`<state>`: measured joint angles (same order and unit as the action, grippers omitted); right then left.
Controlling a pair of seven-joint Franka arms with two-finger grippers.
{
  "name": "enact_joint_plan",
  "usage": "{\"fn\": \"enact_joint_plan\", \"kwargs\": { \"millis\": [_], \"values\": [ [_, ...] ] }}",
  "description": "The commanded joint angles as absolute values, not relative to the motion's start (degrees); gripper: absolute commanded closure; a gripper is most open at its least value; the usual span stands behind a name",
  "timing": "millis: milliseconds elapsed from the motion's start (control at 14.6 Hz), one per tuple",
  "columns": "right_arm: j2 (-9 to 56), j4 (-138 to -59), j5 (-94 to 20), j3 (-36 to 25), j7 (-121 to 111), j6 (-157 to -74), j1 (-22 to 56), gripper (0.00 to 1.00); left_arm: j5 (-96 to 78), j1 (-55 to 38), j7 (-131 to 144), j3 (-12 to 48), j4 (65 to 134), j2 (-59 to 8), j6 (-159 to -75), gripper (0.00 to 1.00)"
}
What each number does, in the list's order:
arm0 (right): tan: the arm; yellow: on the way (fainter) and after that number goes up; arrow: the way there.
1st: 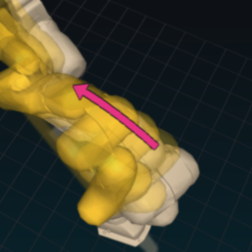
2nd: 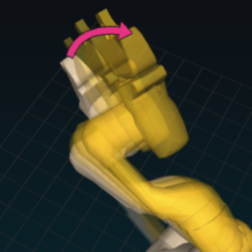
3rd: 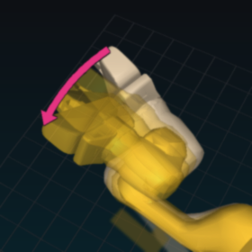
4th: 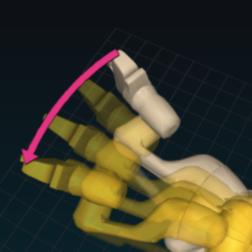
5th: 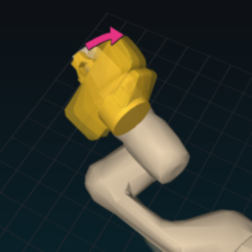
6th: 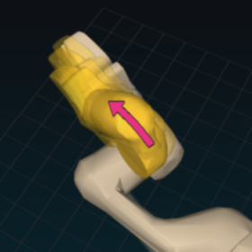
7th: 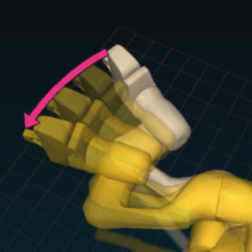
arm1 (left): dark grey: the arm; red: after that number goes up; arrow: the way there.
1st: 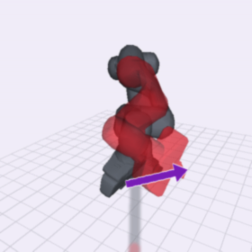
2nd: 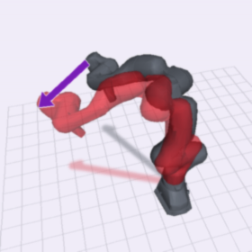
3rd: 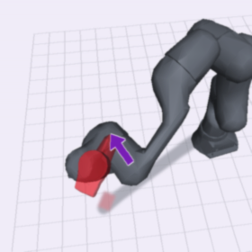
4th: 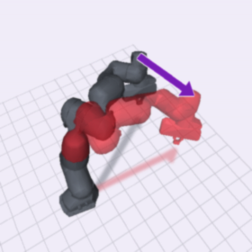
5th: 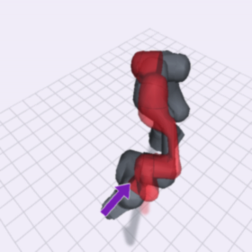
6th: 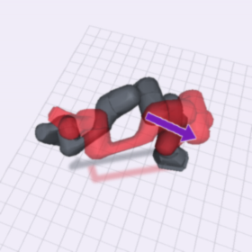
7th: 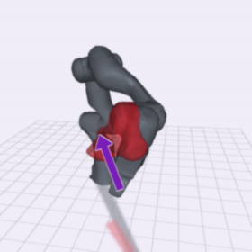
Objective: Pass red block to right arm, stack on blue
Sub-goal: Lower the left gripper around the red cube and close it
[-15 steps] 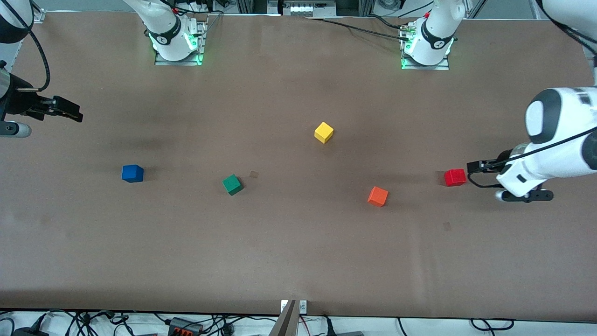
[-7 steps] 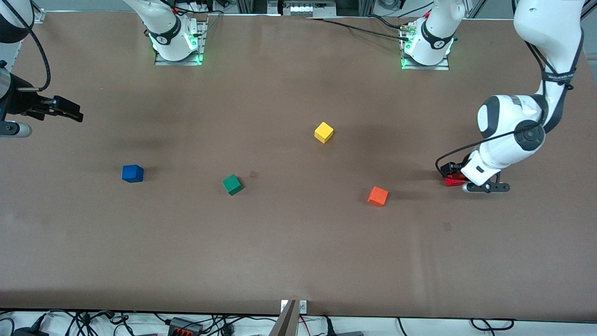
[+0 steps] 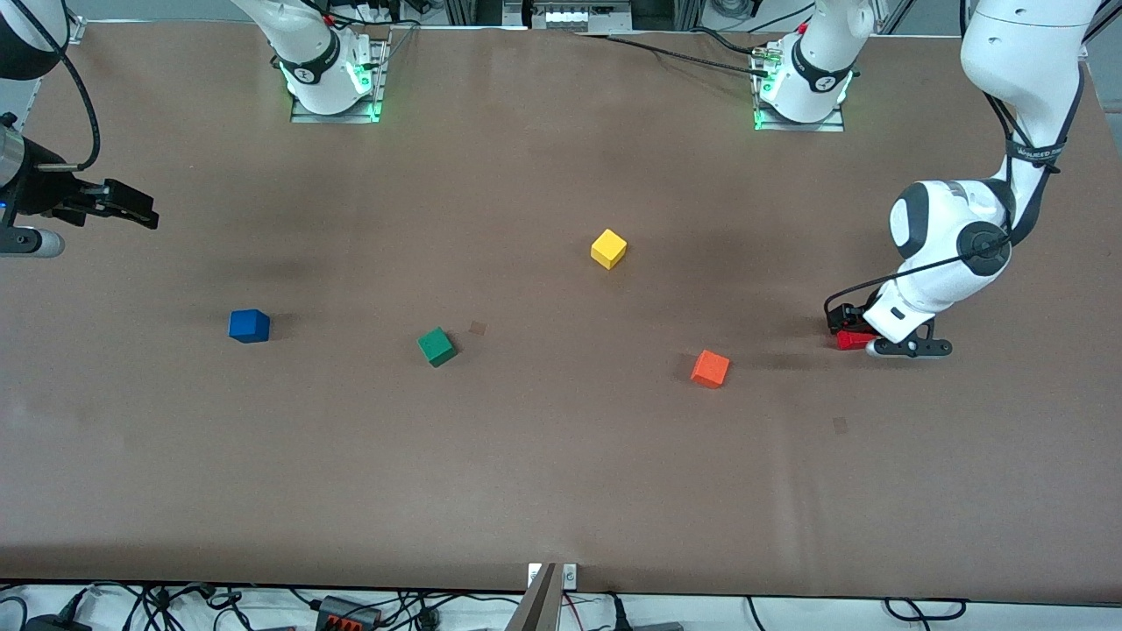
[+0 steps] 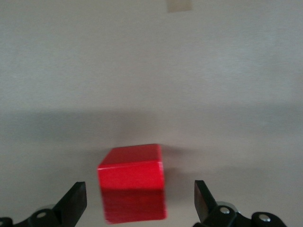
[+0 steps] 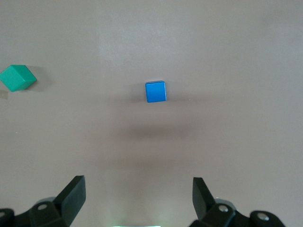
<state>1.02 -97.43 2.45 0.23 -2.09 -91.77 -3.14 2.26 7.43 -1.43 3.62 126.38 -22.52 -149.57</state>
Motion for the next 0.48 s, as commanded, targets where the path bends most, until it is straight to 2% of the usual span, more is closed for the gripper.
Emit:
{"fn": "enact_joint_plan", "kwargs": {
  "millis": [0,137,343,412],
  "values": [
    [0.09,-98.09,3.25,0.53,-2.64,-91.49,-2.99,0.00,3.25,7.82,-2.37,3.60,126.04,-23.55,-150.47,0.00],
    [0.17,-98.09,3.25,0.53,-2.64,-91.41,-2.99,0.00,3.25,7.82,-2.37,3.60,126.12,-24.34,-151.61,0.01],
    [0.35,-98.09,3.25,0.53,-2.64,-91.67,-2.99,0.00,3.16,7.82,-2.29,3.69,126.04,-24.70,-151.70,0.15],
    [0.35,-98.00,3.25,0.53,-2.72,-91.41,-2.99,0.00,3.16,7.91,-2.29,3.78,126.04,-24.70,-151.61,0.29]
  ]
}}
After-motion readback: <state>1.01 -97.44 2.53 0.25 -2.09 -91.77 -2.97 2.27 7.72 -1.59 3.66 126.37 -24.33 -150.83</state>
